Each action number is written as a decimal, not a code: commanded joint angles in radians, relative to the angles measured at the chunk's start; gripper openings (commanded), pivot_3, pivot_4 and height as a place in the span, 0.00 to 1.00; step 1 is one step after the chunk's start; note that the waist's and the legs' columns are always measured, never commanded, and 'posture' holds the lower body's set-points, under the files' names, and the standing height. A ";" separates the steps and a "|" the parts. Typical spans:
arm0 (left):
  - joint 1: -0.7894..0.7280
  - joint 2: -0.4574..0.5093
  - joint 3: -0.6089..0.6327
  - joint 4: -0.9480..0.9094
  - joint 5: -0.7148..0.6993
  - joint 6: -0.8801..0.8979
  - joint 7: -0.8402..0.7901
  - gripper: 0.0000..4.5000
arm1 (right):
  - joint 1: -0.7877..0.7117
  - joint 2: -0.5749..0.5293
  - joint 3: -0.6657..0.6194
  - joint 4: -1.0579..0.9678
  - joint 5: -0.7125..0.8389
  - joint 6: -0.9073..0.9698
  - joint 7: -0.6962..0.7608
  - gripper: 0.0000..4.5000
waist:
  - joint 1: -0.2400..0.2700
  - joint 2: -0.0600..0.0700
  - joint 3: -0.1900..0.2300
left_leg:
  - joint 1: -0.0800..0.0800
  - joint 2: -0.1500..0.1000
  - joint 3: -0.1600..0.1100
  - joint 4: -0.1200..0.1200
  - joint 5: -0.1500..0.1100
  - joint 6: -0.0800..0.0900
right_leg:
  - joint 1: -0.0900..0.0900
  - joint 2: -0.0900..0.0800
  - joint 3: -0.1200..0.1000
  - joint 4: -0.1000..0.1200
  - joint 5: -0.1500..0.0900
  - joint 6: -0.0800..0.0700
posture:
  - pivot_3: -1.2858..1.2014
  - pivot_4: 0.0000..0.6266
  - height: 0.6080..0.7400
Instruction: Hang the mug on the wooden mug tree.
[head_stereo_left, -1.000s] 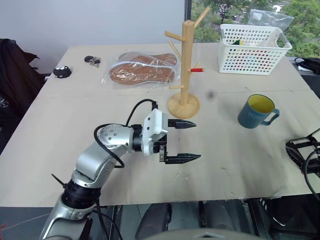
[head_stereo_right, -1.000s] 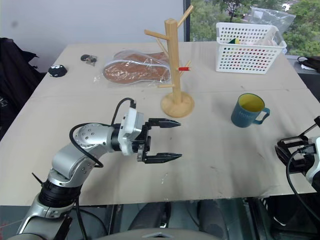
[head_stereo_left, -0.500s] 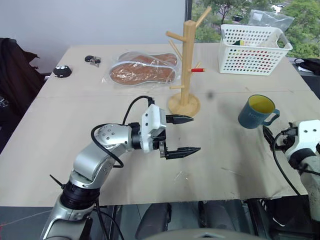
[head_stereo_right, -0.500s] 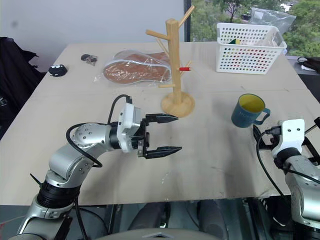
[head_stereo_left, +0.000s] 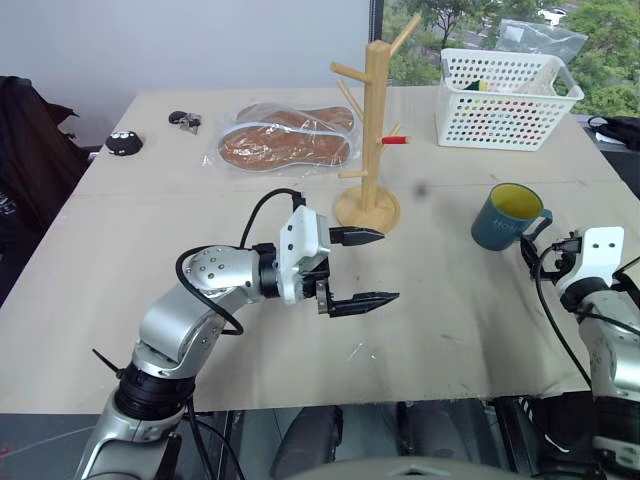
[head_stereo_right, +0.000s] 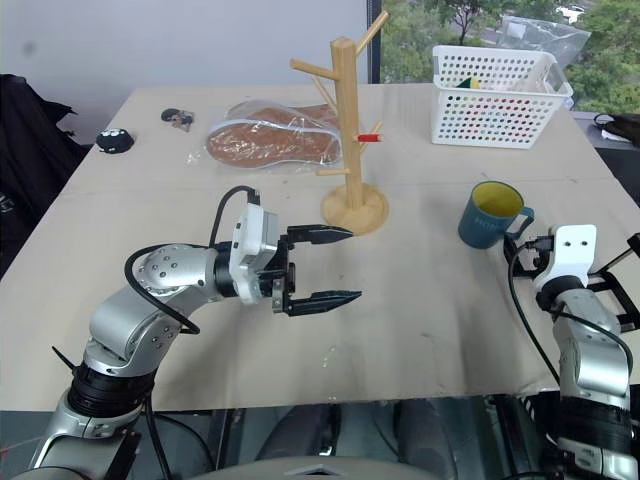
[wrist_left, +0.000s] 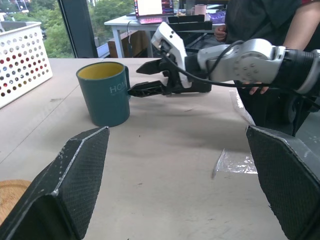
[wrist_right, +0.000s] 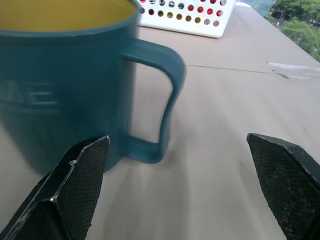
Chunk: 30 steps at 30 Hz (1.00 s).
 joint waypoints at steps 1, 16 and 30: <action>-0.013 0.003 0.015 -0.030 -0.012 -0.008 0.002 1.00 | -0.067 -0.040 -0.019 0.116 -0.005 -0.107 0.033 0.99 | -0.001 0.000 0.000 | 0.000 0.000 0.000 0.000 0.000 0.000 | 0.000 0.000 0.000 0.000 0.000 0.000 | 0.52 0.24 1.00; 0.034 0.001 0.005 -0.076 0.001 -0.020 0.024 1.00 | -0.228 -0.082 0.006 0.430 0.036 -0.269 0.231 0.37 | -0.003 0.001 0.000 | 0.000 0.000 0.001 0.000 0.000 0.000 | 0.000 0.000 0.001 0.000 0.000 0.000 | 0.52 0.24 1.00; 0.147 -0.138 0.061 -0.043 0.025 -0.104 0.197 1.00 | -0.264 -0.258 0.171 0.107 0.019 0.025 0.417 0.01 | -0.001 0.003 0.002 | -0.001 0.001 0.001 0.000 0.000 0.000 | -0.002 -0.001 0.002 0.000 0.000 0.000 | 0.52 0.24 1.00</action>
